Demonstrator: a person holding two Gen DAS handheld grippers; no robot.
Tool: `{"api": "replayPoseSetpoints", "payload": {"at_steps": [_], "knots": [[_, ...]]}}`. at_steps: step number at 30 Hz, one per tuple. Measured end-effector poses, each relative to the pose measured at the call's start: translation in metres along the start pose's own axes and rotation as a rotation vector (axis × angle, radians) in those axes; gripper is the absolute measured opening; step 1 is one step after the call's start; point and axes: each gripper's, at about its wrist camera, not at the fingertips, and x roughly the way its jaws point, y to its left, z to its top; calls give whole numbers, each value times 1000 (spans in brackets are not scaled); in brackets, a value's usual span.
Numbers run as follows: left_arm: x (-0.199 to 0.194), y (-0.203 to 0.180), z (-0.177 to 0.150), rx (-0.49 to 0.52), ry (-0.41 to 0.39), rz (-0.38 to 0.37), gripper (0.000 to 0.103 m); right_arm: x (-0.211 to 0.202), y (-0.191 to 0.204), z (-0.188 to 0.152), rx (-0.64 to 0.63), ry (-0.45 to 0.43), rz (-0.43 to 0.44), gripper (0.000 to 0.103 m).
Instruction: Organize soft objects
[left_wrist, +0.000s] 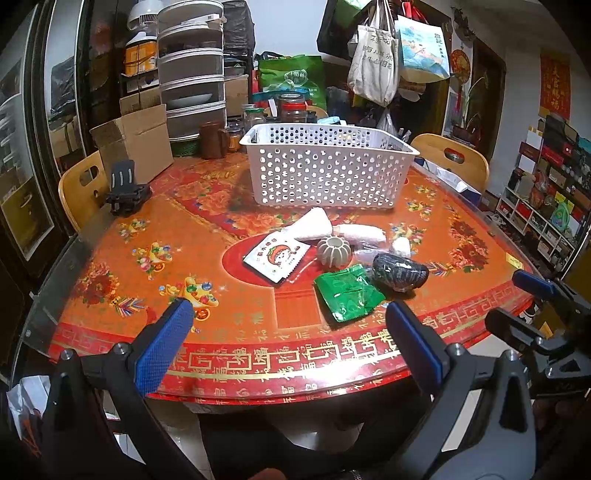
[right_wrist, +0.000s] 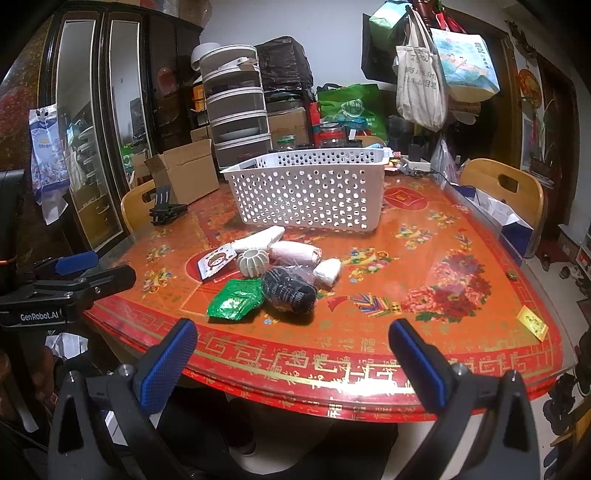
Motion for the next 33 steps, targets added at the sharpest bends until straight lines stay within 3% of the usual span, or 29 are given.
{"api": "replayPoseSetpoints", "payload": {"at_steps": [33], "knots": [[-1,1,0,0,0,-1,103,0,3,-1,4,2,9,103]]}}
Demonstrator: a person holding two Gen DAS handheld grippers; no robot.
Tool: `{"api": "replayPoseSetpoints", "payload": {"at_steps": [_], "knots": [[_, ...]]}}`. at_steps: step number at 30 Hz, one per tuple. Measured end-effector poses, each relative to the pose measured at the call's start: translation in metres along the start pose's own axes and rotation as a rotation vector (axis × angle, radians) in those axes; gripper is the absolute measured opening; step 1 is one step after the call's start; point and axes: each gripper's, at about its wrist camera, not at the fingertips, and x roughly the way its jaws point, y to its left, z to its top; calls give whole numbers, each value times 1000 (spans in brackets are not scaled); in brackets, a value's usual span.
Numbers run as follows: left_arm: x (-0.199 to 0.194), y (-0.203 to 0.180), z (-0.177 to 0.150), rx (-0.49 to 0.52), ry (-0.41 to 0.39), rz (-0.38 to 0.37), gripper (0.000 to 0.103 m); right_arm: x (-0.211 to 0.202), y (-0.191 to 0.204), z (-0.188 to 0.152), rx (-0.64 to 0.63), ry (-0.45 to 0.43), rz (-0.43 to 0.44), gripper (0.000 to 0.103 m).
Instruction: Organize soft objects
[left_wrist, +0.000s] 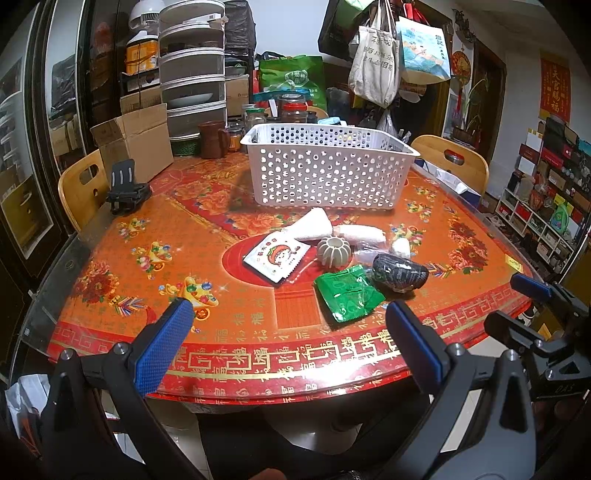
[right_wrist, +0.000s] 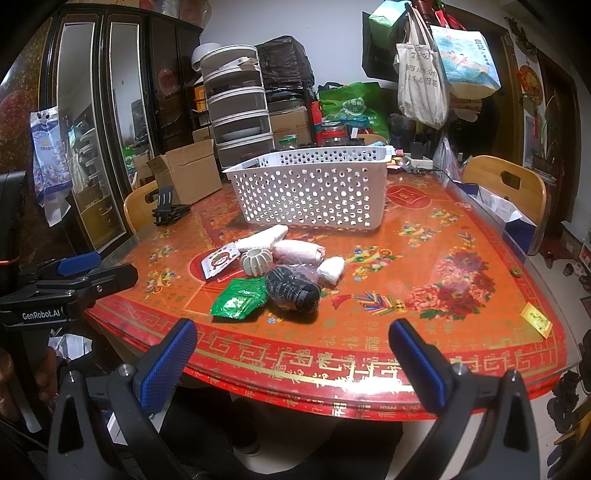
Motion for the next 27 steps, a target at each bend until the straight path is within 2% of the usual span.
{"api": "replayPoseSetpoints", "payload": {"at_steps": [13,17,20,24,27], "knots": [[0,0,0,-4,1,-2,103,3,4,0,4,8,9,103],[6,-2,-1,0,-11,19,103,7,2,1,18,2,14,103],[13,-1,-1,-15,-35,-20,103,14,-4,2,33,-18,25,103],[43,-3,-1,-9,29,-50,103,35,-14,0,60,6,56,103],[68,-10,-6,16,85,-63,103,47,-17,2,61,18,37,103]]}}
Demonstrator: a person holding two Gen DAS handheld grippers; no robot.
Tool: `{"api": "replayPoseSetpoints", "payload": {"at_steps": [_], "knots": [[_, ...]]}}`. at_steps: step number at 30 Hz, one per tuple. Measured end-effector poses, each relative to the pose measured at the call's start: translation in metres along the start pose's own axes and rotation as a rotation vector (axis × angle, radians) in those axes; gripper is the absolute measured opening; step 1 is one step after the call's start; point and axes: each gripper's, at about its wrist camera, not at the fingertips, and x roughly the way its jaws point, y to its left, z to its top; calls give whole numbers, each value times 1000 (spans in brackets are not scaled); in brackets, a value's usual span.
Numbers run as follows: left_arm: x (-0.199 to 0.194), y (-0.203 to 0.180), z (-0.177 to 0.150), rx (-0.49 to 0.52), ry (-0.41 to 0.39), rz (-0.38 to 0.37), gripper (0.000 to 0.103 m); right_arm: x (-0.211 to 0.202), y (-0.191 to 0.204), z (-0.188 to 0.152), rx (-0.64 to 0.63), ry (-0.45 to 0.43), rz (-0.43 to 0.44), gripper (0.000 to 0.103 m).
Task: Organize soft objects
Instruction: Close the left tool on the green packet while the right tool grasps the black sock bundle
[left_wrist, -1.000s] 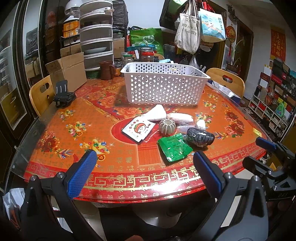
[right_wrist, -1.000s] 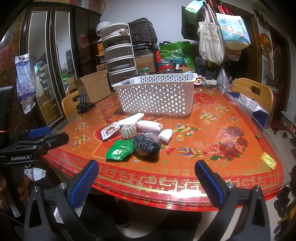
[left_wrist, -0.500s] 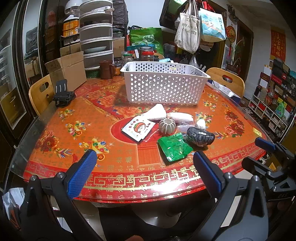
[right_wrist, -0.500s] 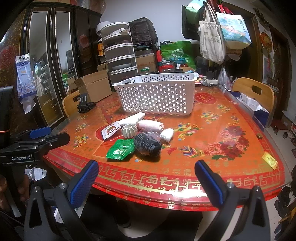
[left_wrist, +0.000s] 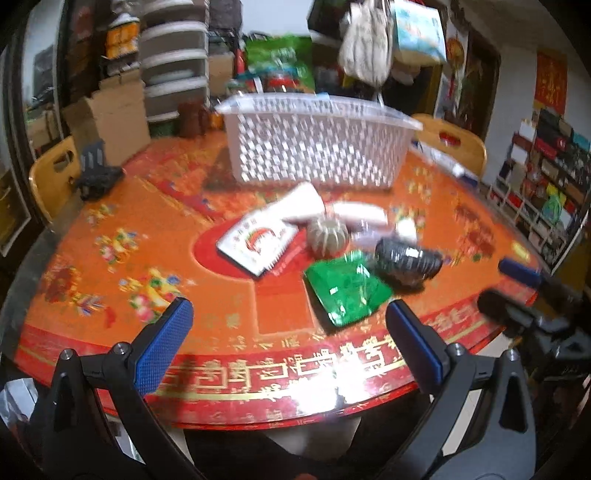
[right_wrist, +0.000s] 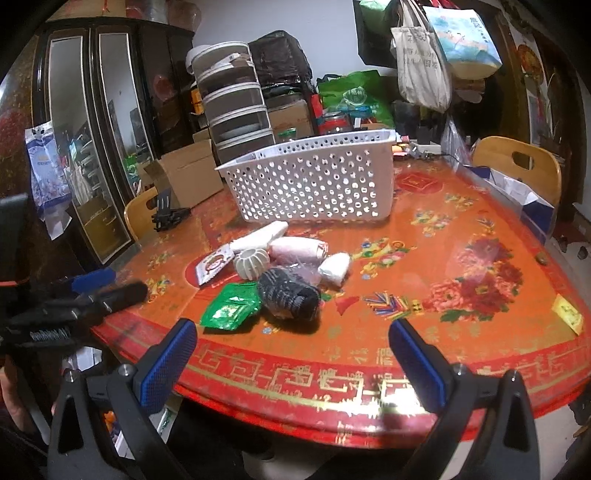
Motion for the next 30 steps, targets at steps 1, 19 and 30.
{"api": "replayPoseSetpoints", "payload": {"at_steps": [1,19,30], "knots": [[8,-3,-1,4,11,-11,103,4,-1,1,-1,11,-2,103],[90,-43,-2,66,71,-87,102,50,-33,7,53,69,70,84],[84,-31,-2,84,12,-96,58,75,-14,12,-5,94,105,74]]}}
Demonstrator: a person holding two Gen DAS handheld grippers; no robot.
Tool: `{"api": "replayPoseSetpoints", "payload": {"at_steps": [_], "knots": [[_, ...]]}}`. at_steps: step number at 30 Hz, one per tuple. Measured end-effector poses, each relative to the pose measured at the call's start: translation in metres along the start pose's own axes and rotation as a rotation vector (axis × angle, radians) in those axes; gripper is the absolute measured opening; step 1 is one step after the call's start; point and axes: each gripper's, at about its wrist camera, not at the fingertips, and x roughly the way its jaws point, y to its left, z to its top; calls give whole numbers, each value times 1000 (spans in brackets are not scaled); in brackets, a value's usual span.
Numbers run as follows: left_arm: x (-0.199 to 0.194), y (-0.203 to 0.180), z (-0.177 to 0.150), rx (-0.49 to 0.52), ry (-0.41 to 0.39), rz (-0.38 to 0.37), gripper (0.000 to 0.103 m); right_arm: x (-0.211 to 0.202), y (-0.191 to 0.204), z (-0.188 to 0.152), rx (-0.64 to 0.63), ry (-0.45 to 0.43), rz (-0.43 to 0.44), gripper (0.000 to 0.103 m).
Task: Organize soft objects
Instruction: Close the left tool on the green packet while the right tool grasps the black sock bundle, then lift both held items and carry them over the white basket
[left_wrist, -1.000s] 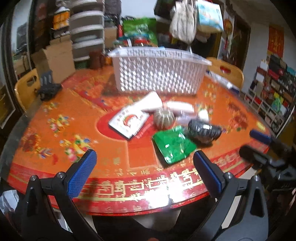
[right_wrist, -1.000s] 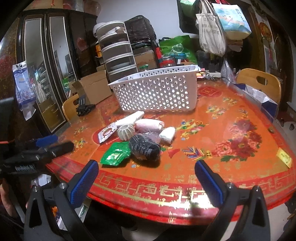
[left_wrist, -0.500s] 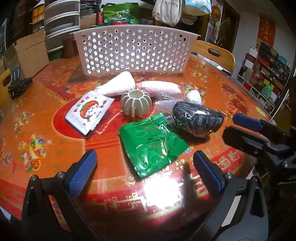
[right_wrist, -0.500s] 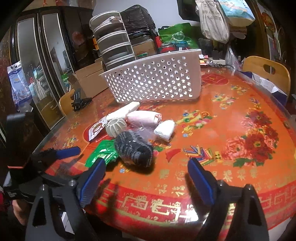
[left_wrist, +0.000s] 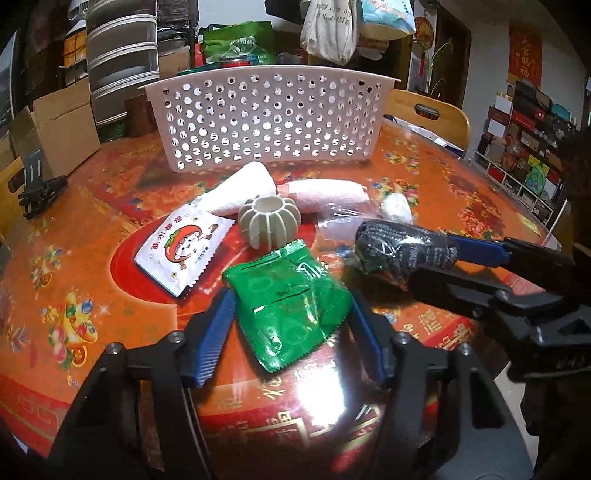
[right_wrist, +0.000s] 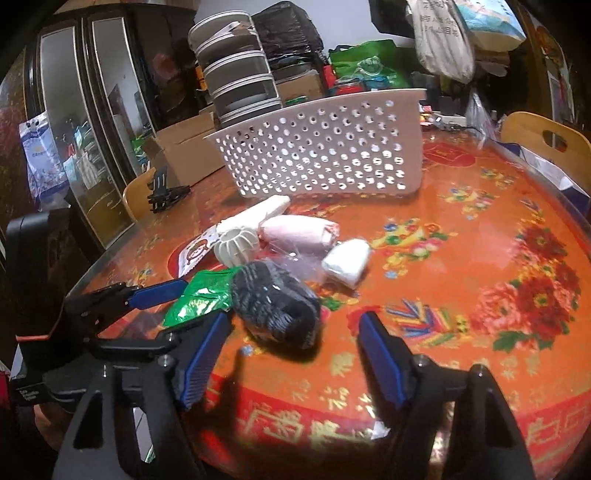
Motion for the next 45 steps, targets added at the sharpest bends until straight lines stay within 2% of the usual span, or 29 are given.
{"api": "replayPoseSetpoints", "payload": {"at_steps": [4,9,14,25,35,45], "knots": [[-5,8,-4,-15,-21,-33,54,8,5,3,-15,9,5,70],[-12,17,-10,-22,-46,-57,50,18,12,5,-38,22,6,57],[-19,20,-16,-18,-65,-72,49,19,18,5,-61,18,3,53],[-36,26,-17,-30,-110,-80,48,2,26,10,-76,-38,14,52],[-51,25,-13,-35,-145,-84,46,-8,25,10,-74,-53,10,52],[-67,30,4,-40,-196,-72,46,-15,22,17,-70,-68,2,52]]}}
